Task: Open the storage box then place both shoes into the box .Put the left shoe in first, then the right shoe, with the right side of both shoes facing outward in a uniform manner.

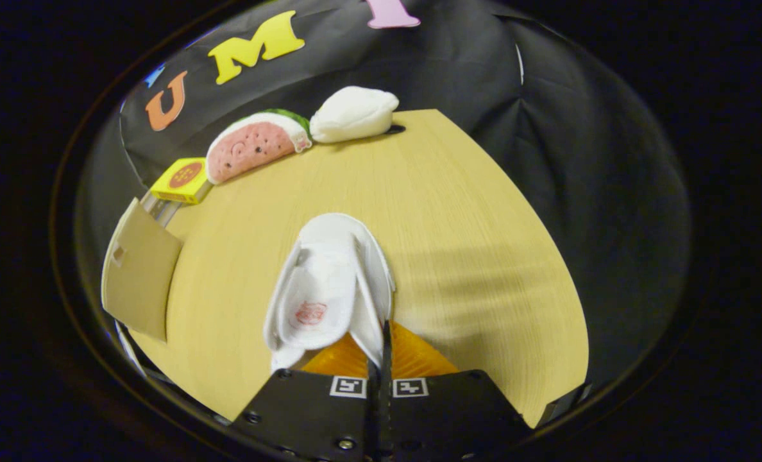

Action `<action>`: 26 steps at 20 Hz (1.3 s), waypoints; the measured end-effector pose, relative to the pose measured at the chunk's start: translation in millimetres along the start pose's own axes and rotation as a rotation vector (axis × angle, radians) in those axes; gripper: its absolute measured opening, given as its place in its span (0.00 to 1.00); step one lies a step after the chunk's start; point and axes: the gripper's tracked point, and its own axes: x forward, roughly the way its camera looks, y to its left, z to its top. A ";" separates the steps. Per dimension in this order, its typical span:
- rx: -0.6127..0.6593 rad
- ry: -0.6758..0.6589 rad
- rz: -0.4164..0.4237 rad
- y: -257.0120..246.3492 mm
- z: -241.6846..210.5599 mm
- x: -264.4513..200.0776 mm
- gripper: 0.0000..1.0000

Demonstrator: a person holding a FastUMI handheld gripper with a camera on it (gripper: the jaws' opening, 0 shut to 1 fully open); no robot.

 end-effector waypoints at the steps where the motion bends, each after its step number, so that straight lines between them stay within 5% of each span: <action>1: 0.017 0.005 0.006 1.3 1.3 -7.8 0.00; 7: 0.181 0.055 0.019 16.0 -5.6 -22.7 0.00; 15: 0.217 0.018 0.037 81.0 18.2 -75.9 0.00; 26: 0.202 -0.053 0.058 239.6 41.3 -140.9 0.00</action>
